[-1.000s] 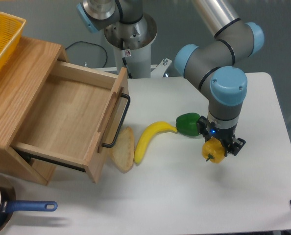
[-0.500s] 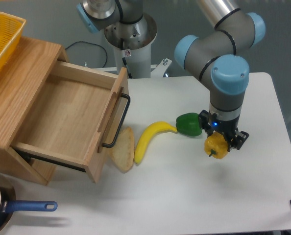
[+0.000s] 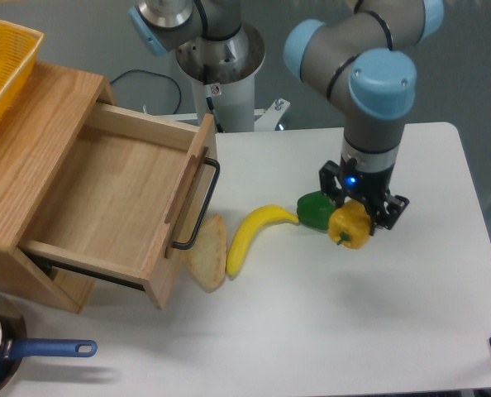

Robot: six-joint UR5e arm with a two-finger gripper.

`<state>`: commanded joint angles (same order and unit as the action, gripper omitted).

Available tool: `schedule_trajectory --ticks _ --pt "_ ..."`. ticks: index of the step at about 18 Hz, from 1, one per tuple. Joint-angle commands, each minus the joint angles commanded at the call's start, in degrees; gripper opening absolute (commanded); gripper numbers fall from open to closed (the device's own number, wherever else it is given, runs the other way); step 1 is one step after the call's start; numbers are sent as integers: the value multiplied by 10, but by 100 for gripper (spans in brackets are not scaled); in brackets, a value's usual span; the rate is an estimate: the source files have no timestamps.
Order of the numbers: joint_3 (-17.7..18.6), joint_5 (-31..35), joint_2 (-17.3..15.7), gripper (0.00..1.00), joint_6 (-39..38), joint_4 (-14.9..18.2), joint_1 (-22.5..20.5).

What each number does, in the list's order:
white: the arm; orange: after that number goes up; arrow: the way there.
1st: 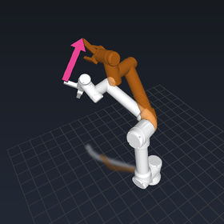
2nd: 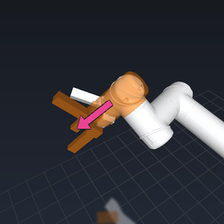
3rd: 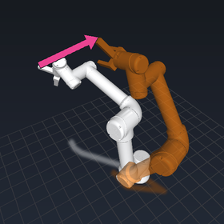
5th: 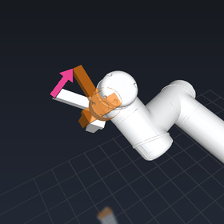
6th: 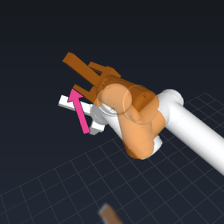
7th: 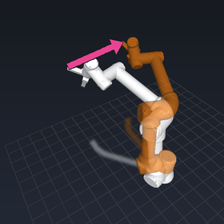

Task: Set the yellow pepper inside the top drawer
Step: 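Lift the yellow pepper up off the table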

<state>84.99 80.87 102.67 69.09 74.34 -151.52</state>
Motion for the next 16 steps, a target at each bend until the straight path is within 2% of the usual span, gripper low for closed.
schedule_trajectory --ticks 6,9,16 --pt "4 -34 -43 43 -60 41 24" --pt "5 -71 -64 43 -79 63 27" --pt "5 -107 -80 43 -102 81 25"
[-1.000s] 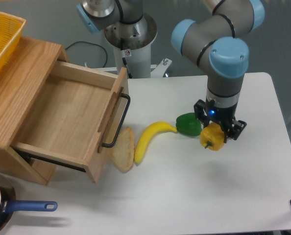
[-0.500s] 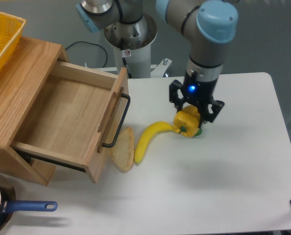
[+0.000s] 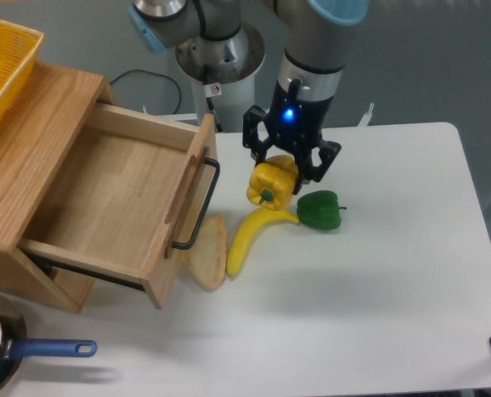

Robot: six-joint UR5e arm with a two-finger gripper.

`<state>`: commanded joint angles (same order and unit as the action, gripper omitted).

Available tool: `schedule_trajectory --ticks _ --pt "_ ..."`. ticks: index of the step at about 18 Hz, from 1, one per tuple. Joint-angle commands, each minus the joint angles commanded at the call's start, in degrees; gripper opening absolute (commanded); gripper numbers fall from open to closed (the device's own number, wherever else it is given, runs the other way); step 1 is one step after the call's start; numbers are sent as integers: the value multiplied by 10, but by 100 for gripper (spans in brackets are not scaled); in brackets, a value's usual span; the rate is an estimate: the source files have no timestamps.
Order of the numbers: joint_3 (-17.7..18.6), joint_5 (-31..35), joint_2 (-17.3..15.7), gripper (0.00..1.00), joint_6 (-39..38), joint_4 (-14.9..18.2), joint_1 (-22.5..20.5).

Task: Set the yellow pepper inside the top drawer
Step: 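Lift the yellow pepper up off the table, then carry the yellow pepper over the open wooden drawer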

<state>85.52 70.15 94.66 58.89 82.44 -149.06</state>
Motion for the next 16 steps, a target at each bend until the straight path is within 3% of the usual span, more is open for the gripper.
schedule_trajectory --ticks 6,16 --pt "-2 -56 -17 43 -66 -4 10" --pt "-2 -92 -27 43 -186 -8 104"
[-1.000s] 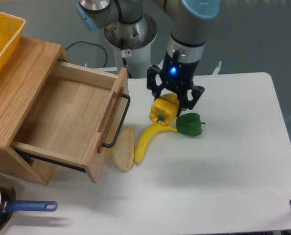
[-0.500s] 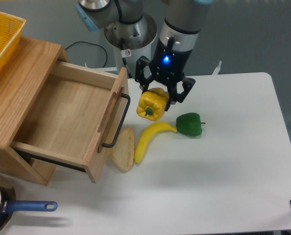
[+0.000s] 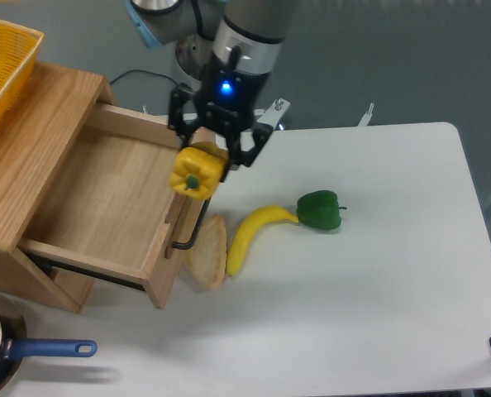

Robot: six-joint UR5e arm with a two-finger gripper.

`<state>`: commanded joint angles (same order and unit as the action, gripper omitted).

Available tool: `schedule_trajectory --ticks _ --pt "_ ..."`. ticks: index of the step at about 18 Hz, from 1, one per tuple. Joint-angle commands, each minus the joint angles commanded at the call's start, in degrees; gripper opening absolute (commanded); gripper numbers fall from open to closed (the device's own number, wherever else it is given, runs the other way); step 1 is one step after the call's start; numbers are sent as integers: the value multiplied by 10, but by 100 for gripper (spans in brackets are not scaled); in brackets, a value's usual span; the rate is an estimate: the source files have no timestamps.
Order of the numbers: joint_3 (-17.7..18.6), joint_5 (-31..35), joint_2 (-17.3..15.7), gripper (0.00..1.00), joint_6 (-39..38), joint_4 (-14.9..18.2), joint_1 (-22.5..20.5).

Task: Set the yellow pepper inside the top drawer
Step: 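Carry the yellow pepper over the open wooden drawer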

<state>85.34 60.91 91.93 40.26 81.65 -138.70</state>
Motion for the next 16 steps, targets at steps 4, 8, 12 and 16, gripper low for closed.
schedule_trajectory --ticks 4,8,12,16 --pt "4 1 3 43 -17 -13 21" --pt "20 5 0 43 -18 -18 36" --pt "32 24 1 43 -20 -18 63" --pt "50 40 0 43 -20 -19 85"
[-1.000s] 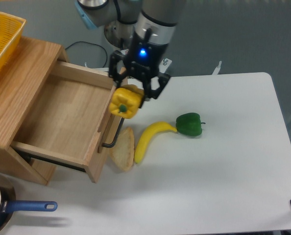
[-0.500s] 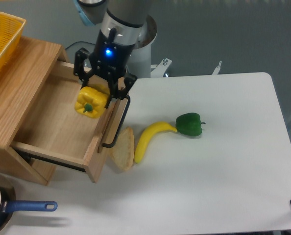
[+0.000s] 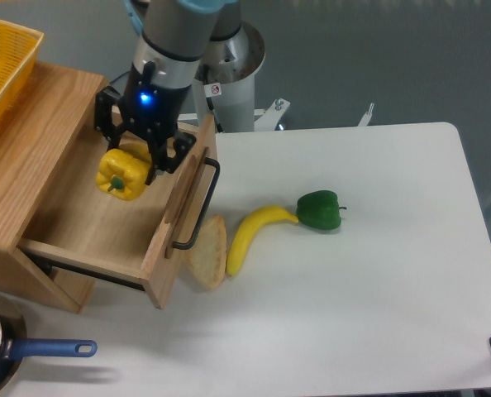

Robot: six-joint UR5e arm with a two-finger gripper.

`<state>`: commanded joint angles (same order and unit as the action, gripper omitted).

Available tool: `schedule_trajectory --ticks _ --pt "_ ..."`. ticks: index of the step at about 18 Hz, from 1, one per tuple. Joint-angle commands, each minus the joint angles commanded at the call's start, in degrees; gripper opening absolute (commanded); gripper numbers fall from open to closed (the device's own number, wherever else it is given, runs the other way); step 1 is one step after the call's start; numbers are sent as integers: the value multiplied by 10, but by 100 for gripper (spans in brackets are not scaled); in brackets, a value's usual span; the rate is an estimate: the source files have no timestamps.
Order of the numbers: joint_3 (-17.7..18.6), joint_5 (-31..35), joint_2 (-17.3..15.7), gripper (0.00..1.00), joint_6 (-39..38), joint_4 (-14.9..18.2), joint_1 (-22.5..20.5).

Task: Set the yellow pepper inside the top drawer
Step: 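Carry the yellow pepper over the open wooden drawer, then lower the yellow pepper into the drawer bottom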

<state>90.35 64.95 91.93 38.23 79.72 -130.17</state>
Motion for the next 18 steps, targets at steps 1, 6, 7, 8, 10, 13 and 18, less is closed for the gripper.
schedule_trajectory --ticks 1,6,7,8,10,13,18 --pt "1 3 1 43 0 -1 5" --pt "9 41 5 43 -1 -3 27" --pt "10 54 8 43 -2 -7 32" --pt "11 61 9 43 -2 -10 37" --pt "12 62 10 43 -1 -10 37" --pt "13 75 14 43 -1 -10 40" --pt "13 114 28 43 -1 -14 63"
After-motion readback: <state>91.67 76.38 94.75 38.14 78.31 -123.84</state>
